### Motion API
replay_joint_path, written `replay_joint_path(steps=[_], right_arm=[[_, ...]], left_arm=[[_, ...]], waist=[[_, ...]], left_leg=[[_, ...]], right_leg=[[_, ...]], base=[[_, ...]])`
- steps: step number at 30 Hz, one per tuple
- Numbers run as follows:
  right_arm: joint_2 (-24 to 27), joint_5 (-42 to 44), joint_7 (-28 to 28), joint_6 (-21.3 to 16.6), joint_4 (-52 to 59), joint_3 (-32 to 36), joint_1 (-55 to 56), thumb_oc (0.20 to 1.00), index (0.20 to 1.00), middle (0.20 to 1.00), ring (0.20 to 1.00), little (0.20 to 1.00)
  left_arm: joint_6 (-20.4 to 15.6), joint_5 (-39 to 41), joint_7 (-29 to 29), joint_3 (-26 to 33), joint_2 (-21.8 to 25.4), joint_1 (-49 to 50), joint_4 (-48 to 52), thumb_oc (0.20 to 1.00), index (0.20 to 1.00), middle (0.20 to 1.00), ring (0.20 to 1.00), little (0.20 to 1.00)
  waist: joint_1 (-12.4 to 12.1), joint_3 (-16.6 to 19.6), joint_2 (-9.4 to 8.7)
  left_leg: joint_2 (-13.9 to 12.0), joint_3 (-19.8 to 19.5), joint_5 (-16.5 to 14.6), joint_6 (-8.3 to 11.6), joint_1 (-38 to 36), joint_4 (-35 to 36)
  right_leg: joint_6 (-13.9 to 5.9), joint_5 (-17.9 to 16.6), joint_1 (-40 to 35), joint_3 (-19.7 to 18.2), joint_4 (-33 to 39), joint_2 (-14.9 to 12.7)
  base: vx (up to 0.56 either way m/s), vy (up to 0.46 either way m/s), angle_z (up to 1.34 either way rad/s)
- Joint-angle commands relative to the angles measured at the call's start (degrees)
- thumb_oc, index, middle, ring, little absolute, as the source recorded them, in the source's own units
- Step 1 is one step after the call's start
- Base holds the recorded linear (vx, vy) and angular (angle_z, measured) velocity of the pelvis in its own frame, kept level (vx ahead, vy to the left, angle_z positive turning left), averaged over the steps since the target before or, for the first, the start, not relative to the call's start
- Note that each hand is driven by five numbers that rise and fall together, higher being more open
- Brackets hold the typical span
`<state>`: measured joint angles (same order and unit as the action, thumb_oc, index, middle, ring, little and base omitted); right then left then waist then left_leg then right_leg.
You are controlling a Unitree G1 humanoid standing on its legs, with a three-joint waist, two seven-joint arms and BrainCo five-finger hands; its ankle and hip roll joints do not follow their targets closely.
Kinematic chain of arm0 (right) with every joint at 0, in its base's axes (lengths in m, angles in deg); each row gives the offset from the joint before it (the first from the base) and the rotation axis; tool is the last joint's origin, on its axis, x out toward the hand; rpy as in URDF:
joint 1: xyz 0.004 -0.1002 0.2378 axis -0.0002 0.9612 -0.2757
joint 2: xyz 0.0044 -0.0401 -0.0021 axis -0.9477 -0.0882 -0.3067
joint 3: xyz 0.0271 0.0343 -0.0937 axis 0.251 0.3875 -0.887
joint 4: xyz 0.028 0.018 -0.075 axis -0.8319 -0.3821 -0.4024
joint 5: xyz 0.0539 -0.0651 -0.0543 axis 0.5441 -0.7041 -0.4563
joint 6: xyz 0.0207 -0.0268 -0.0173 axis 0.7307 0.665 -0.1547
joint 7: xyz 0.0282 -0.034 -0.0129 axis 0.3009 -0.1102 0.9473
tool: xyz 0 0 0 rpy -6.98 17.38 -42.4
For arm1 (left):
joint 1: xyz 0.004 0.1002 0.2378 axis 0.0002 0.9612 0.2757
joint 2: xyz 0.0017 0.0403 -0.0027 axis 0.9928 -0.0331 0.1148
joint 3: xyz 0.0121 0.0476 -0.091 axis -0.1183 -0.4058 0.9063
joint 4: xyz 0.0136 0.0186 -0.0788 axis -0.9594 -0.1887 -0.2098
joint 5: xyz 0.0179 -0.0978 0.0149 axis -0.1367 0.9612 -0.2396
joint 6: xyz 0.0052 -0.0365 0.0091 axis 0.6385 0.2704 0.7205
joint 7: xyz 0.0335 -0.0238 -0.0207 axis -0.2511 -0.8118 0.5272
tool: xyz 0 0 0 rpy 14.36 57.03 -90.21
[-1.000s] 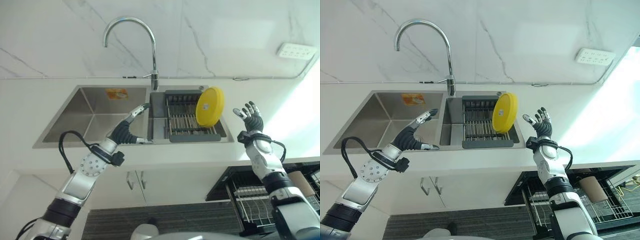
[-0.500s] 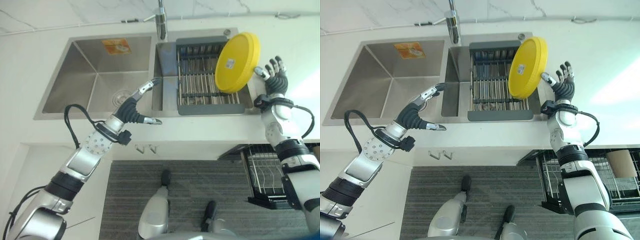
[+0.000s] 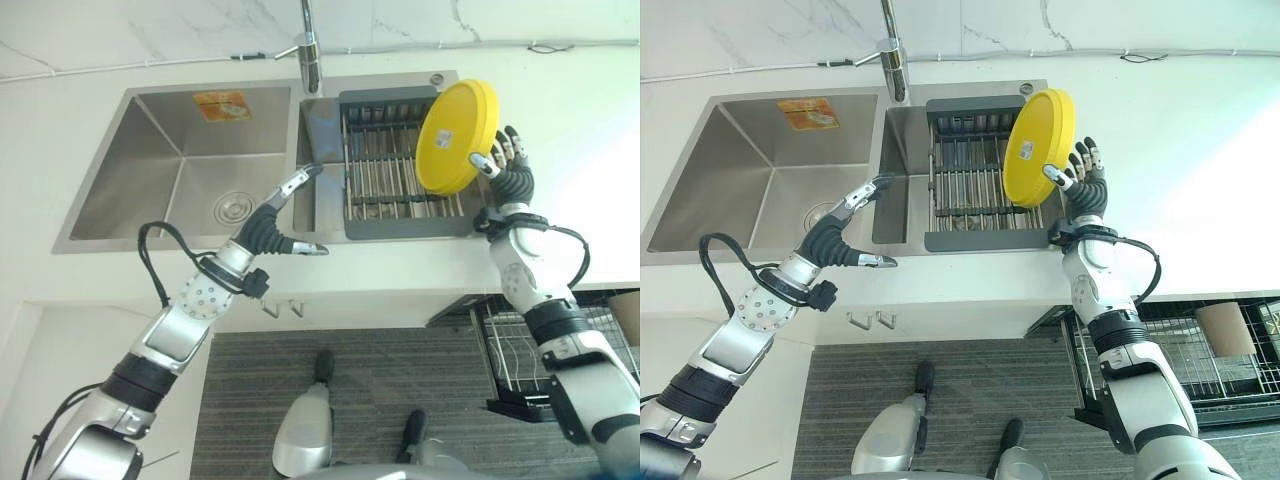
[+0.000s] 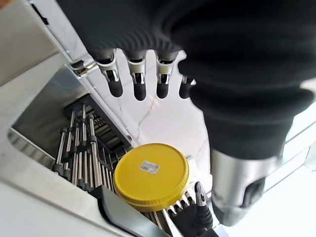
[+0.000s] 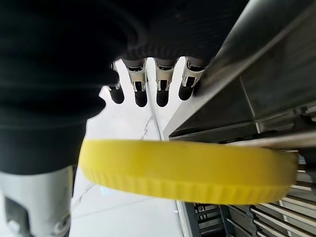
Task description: Place the dishes in the dishwasher.
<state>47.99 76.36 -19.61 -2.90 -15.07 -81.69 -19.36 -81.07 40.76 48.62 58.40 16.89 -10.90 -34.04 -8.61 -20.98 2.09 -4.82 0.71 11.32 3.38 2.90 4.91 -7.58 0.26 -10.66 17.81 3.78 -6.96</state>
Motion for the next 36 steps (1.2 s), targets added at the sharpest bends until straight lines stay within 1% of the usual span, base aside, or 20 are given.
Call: replay_joint_path(steps=[1,3,6,9,10,18,21,24,26,33,36], right_arm=[[-0.04,0.76,-0.76,-3.74,5.15,-0.52,0.03,1.0,1.0,1.0,1.0,1.0],[-0.67,0.69,-0.99,-4.19,6.66,-0.17,1.01,1.0,1.0,1.0,1.0,1.0],[-1.85,-0.9,-1.49,-3.8,10.14,0.12,2.61,1.0,1.0,1.0,1.0,1.0],[-2.13,-3.25,-2.41,-1.16,11.57,-0.5,3.15,1.0,1.0,1.0,1.0,1.0],[-1.94,-3.45,-3.03,-0.4,10.87,-0.81,2.75,1.0,1.0,1.0,1.0,1.0],[1.22,-1.12,-4.63,1.78,0.73,-0.62,-2.67,1.0,1.0,1.0,1.0,1.0],[1.91,-1.06,-5.43,2.09,-1.18,-0.31,-3.88,1.0,1.0,1.0,1.0,1.0],[2.41,-0.56,-5.69,1.43,-3.4,-0.38,-4.85,1.0,1.0,1.0,1.0,1.0],[3.22,-0.37,-5.28,1.87,-5.11,-0.18,-6.12,1.0,1.0,1.0,1.0,1.0],[3.57,0.55,-4.11,2.11,-5.59,-1.09,-7.16,1.0,1.0,1.0,1.0,1.0],[3.48,-2.67,-3.94,3.77,-4.6,-2.26,-7.2,1.0,1.0,1.0,1.0,1.0]], left_arm=[[-2.28,-1.68,0.43,2.88,0.39,0.92,2.49,1.0,1.0,1.0,1.0,1.0],[-2.29,-2.11,0.59,3.12,0.27,1.54,2.54,1.0,1.0,1.0,1.0,1.0],[-1.94,-2.45,0.55,3.78,0.13,2.41,3.17,1.0,1.0,1.0,1.0,1.0],[-2.03,-2.52,0.45,3.92,-0.11,2.81,3.2,1.0,1.0,1.0,1.0,1.0],[-1.91,-2.5,0.45,3.85,-0.16,2.75,3.28,1.0,1.0,1.0,1.0,1.0],[-0.61,-1.52,0.34,1.97,0.59,0.39,2.72,1.0,1.0,1.0,1.0,1.0],[-0.45,-0.9,0.04,1.95,1.08,0.17,2.94,1.0,1.0,1.0,1.0,1.0],[-0.53,-0.61,0.19,1.61,1.48,-0.12,2.88,1.0,1.0,1.0,1.0,1.0],[-0.41,-0.24,0.22,1.33,1.81,-0.54,2.63,1.0,1.0,1.0,1.0,1.0],[-0.66,-0.07,0.07,0.92,2.26,-0.69,2.66,1.0,1.0,1.0,1.0,1.0],[-0.31,0.01,-0.21,0.83,2.05,-0.79,2.85,1.0,1.0,1.0,1.0,1.0]], waist=[[-0.99,3.59,-1.5],[-0.86,3.58,-1.53],[-0.56,3.66,-1.45],[-0.32,3.84,-1.25],[-0.34,3.92,-1.17],[-1.28,4.05,-1.08],[-1.62,4.06,-1.04],[-1.93,3.97,-1.0],[-2.17,3.73,-0.97],[-2.57,3.4,-1.22],[-2.56,3.43,-1.17]], left_leg=[[-1.08,1.05,-12.21,1.05,-1.98,-5.44],[-1.15,1.29,-12.17,1.03,-2.12,-5.33],[-1.18,1.69,-12.07,1.03,-2.01,-5.34],[-1.07,2.06,-12.01,1.06,-1.95,-5.46],[-1.05,2.21,-11.96,1.11,-2.05,-5.43],[-1.03,2.15,-11.96,1.4,-2.2,-5.91],[-0.98,1.89,-11.93,1.39,-2.19,-6.01],[-0.98,1.77,-11.94,1.39,-2.05,-6.16],[-0.93,1.45,-11.94,1.4,-1.71,-6.52],[-0.93,1.01,-11.92,1.38,-1.42,-6.76],[-0.76,0.8,-11.81,1.32,-1.45,-6.78]], right_leg=[[-2.53,-0.96,8.58,-3.78,-4.58,-3.46],[-2.59,-1.08,8.53,-3.72,-4.47,-3.53],[-2.7,-1.29,8.66,-3.74,-4.35,-3.68],[-2.78,-1.46,8.76,-3.81,-4.28,-3.9],[-2.78,-1.49,8.72,-3.76,-4.28,-3.96],[-2.8,-1.44,8.22,-2.97,-4.68,-4.16],[-2.76,-1.43,8.09,-2.84,-4.76,-4.17],[-2.72,-1.43,8.03,-2.67,-4.81,-4.15],[-2.66,-1.46,8.23,-2.57,-5.07,-4.12],[-2.65,-1.39,8.39,-2.36,-5.41,-4.18],[-2.63,-1.39,8.46,-2.41,-5.63,-4.25]], base=[[0.0,0.0,0.0],[0.0,0.0,0.0],[0.0,0.0,0.0],[0.0,0.016,-0.08],[-0.01,0.031,-0.16],[0.01,0.002,-0.01],[0.0,0.0,0.0],[0.0,0.0,0.0],[0.0,0.0,0.0],[0.0,0.0,0.0],[0.02,0.014,0.01]])
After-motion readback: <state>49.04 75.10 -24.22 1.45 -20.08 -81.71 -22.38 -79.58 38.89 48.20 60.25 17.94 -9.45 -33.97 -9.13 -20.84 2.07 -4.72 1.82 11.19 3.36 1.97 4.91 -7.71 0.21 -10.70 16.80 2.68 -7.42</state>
